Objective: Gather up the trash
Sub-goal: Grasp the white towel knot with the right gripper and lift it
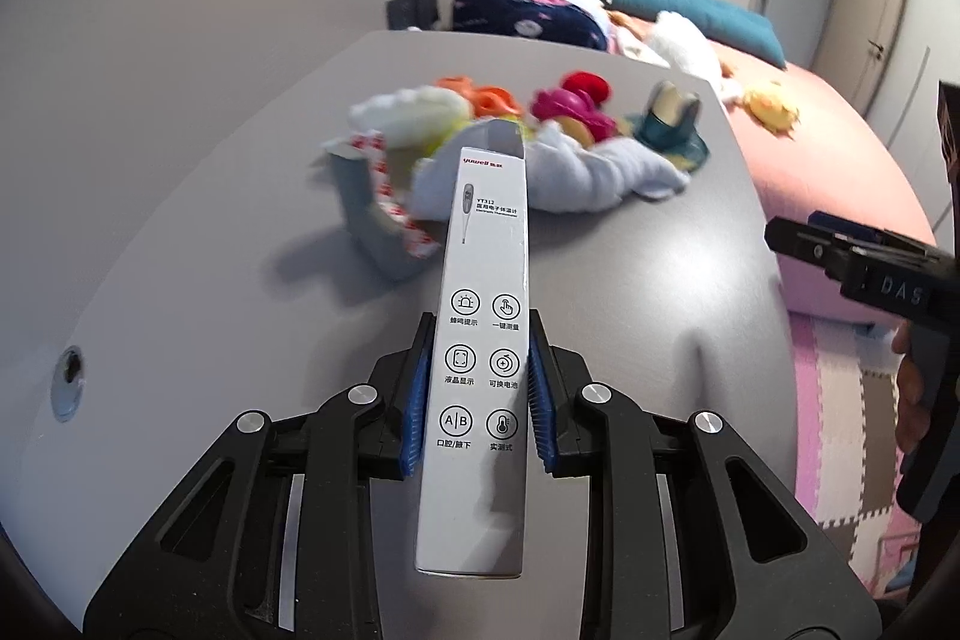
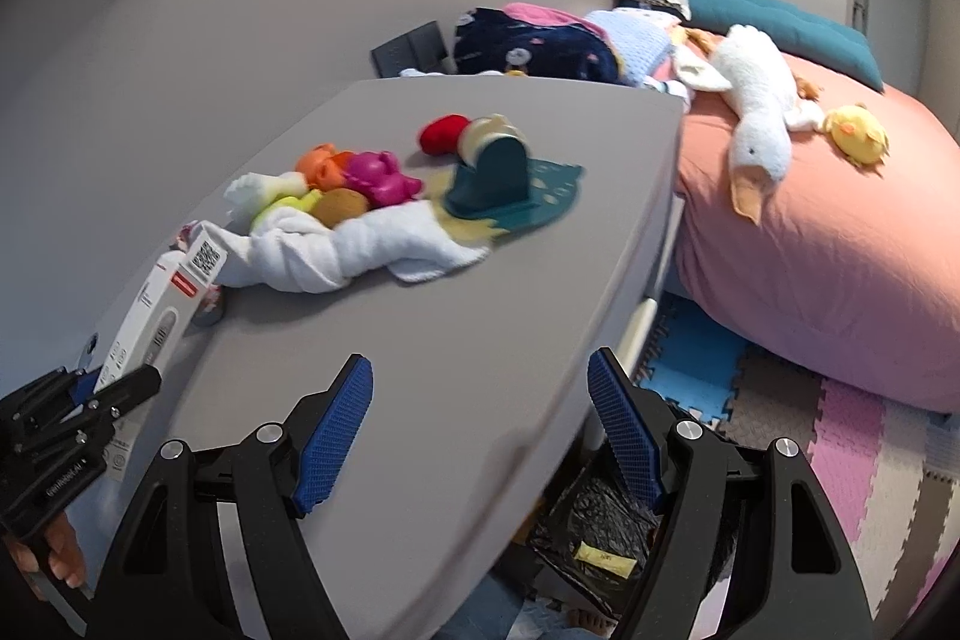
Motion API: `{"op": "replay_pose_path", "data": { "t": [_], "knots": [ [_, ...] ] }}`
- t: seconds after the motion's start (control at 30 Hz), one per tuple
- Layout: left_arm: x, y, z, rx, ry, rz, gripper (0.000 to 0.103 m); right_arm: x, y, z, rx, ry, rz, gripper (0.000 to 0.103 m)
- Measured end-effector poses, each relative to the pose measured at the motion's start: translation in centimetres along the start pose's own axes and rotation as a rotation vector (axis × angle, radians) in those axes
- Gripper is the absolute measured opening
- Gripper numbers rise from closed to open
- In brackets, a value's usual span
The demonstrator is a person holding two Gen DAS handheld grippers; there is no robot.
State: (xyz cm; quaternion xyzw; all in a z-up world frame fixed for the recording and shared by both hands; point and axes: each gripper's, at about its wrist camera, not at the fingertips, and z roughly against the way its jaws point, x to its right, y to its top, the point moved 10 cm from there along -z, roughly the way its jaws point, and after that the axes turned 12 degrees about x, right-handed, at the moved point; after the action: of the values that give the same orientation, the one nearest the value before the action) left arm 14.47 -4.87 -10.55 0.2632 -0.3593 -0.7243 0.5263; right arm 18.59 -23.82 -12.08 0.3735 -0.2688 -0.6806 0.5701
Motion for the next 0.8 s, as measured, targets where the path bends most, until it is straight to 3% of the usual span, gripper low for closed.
{"op": "replay_pose_path", "data": {
  "t": [0.53,0.8],
  "knots": [
    [-6.3,1.7,0.8,0.047,0.088,0.086,0.028,-9.3,1.8,-4.2,-0.03,0.099,0.201,0.075],
    [-8.0,1.9,1.0,0.052,0.096,0.124,0.028,-12.1,2.3,-7.9,-0.06,0.074,0.306,0.075]
  ]
}}
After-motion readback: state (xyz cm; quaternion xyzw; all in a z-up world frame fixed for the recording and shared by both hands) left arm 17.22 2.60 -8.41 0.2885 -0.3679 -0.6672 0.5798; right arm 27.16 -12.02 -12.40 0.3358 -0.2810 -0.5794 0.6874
